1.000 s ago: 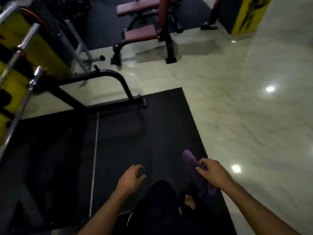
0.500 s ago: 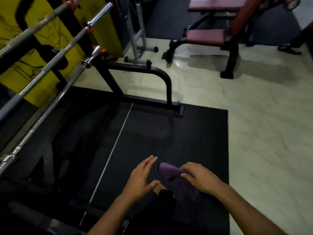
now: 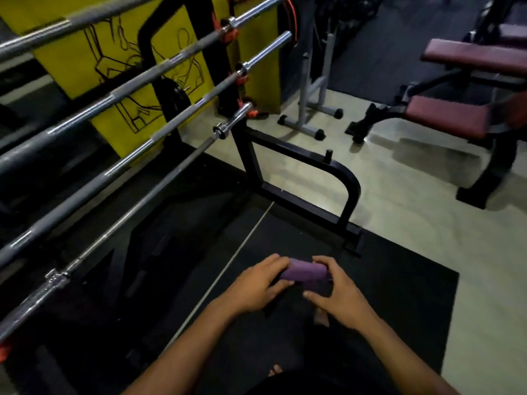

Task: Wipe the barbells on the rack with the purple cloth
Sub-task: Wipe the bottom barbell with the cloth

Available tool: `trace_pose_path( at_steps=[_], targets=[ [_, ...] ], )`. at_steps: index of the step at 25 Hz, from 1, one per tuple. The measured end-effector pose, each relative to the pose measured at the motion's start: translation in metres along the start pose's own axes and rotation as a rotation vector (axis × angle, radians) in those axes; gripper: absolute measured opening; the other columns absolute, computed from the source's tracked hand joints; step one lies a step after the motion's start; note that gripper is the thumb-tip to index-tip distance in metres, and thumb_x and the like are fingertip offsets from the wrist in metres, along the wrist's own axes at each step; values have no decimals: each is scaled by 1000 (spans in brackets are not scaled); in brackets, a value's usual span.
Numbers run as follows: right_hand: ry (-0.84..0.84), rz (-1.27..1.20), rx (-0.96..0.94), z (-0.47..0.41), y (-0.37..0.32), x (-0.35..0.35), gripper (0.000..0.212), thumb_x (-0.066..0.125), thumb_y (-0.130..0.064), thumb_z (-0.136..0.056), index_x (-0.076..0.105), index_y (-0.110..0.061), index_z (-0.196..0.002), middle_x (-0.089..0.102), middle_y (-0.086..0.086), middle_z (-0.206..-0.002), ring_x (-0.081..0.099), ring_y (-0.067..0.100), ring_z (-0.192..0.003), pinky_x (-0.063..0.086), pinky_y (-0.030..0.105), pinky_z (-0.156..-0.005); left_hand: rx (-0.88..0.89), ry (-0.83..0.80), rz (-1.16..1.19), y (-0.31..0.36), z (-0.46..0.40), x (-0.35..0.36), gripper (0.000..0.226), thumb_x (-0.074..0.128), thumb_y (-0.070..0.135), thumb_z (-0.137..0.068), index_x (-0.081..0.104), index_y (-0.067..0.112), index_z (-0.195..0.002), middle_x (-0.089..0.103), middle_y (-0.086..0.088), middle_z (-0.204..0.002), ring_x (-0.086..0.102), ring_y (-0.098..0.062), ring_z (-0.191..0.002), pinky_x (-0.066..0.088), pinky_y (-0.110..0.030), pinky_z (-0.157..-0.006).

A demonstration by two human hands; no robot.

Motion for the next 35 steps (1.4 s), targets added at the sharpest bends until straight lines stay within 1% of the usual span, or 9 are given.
trace_pose_path(
  at_steps=[2,5,9,16,21,25,28,31,35],
  targets=[
    [-72,-19,-29,-40,-8,1,75,84,-39,-76,42,-42,-138,49,-31,-131,51,-12,-119,41,7,-95,-36,-17,27,-21,-26,-17,17,52,44,-99,48,30,-108,56,13,-104,58,-12,-97,50,-41,-85],
    [-114,-250,-32,-114,-20,1,43,75,-18,-90,58,-31,-127,67,-22,-121,61,-3,-115,48,24,-103,-93,19,49,-56,-71,-48,30,51,57,-97,50,27,-103,63,9,-95,61,-12,-89,50,-40,-79],
    [-169,-402,108,-212,-36,7,28,59,-19,-101,60,-42,-117,68,-20,-116,62,-4,-111,47,28,-105,-222,60,-47,-121,-134,-110,37,49,69,-92,46,33,-95,60,14,-86,61,-10,-83,50,-37,-73],
    [-97,-439,129,-368,-72,-28,30,58,-47,-97,57,-41,-126,67,-20,-117,63,-2,-106,48,21,-90,-391,286,-116,-246,-197,-238,40,58,52,-94,55,38,-131,59,21,-126,55,4,-116,46,-26,-101],
    [44,-427,225,-468,-82,-51,25,66,-41,-94,70,-22,-109,76,0,-98,73,16,-90,57,35,-84,-388,356,-141,-326,-224,-292,51,57,46,-96,47,34,-144,49,18,-144,42,5,-131,35,-22,-113],
    [118,-272,149,-547,-125,-67,16,66,-36,-95,69,-20,-92,73,-4,-86,70,6,-79,47,11,-60,-305,351,-276,-376,-262,-339,63,46,47,-98,37,18,-153,34,7,-158,27,-8,-147,16,-31,-124],
    [167,-210,72,-612,-151,-74,19,63,-39,-97,68,-26,-109,71,-14,-98,64,-7,-84,45,12,-67,-258,330,-380,-417,-302,-373,67,58,30,-97,31,11,-156,25,-3,-163,22,-17,-151,19,-37,-124],
    [305,-206,106,-661,-159,-89,30,59,-34,-100,65,-20,-126,69,-6,-109,57,-11,-86,40,8,-68,-252,180,-387,-450,-333,-382,74,56,26,-99,15,14,-160,5,1,-168,8,-14,-154,17,-40,-125],
    [412,-192,42,-732,-181,-108,33,53,-26,-103,55,-23,-136,62,-8,-112,59,-3,-88,43,7,-70,-202,136,-451,-471,-340,-380,74,57,16,-99,14,13,-159,5,0,-168,8,-16,-154,24,-43,-123]
  ],
)
Point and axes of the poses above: each hand's wrist, its own z-axis away from the middle knuckle, its own x-axis out of the palm, y = z × x, the point moved 8 cm from there along -z, towards the middle knuckle
